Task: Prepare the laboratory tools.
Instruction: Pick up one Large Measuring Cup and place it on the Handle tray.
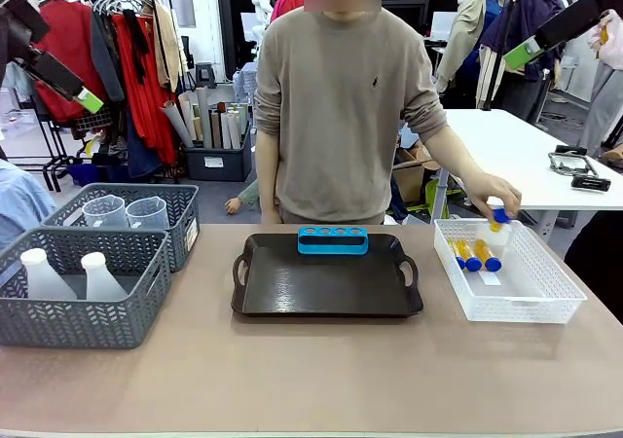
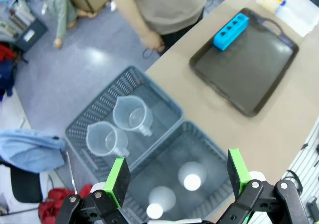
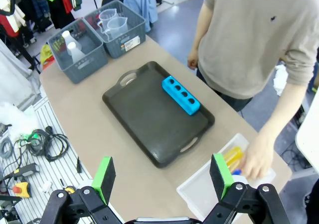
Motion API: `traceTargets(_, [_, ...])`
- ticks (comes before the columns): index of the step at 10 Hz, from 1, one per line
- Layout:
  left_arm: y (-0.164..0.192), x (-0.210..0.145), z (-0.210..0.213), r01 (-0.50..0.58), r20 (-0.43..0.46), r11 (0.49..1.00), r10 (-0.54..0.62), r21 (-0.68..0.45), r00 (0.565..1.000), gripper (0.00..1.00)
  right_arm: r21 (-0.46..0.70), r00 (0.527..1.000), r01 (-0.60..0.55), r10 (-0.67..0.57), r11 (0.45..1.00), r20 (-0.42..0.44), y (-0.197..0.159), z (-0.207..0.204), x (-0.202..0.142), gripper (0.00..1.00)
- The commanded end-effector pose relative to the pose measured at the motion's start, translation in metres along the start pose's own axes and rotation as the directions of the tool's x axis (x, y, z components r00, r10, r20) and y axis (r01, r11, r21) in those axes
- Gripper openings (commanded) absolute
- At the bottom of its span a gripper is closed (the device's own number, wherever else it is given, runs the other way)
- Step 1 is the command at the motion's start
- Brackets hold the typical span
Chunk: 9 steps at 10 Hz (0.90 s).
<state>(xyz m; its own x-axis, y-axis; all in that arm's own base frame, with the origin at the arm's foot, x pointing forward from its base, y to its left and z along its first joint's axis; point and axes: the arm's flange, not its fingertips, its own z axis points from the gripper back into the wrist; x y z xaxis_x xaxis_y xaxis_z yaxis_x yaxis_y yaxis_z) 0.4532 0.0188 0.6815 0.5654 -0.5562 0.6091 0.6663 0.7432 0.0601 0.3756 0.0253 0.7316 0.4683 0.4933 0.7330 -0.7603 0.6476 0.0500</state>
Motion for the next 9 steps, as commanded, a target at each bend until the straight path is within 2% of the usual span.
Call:
traceTargets(1, [0.014,0.008,0.003,-0.058,-0.052,0.998,0.058,0.004,0.997,1.00,0.003,1.000,-0.004,0.004,1.000,-0.003,0.001,0.000,0.000,1.00])
traceTargets(4, [0.037,-0.017,-0.017,-0.132,-0.128,0.991,0.133,0.021,0.983,1.00,0.003,1.000,-0.004,0.004,1.000,-0.003,0.001,0.000,0.000,1.00])
traceTargets(7, [0.058,-0.045,-0.060,-0.239,-0.208,0.971,0.234,0.003,0.950,1.00,0.003,1.000,-0.004,0.004,1.000,-0.003,0.001,0.000,0.000,1.00])
traceTargets(9, [0.061,-0.057,-0.088,-0.277,-0.265,0.960,0.280,0.050,0.923,1.00,0.003,1.000,-0.004,0.004,1.000,-0.003,0.001,0.000,0.000,1.00])
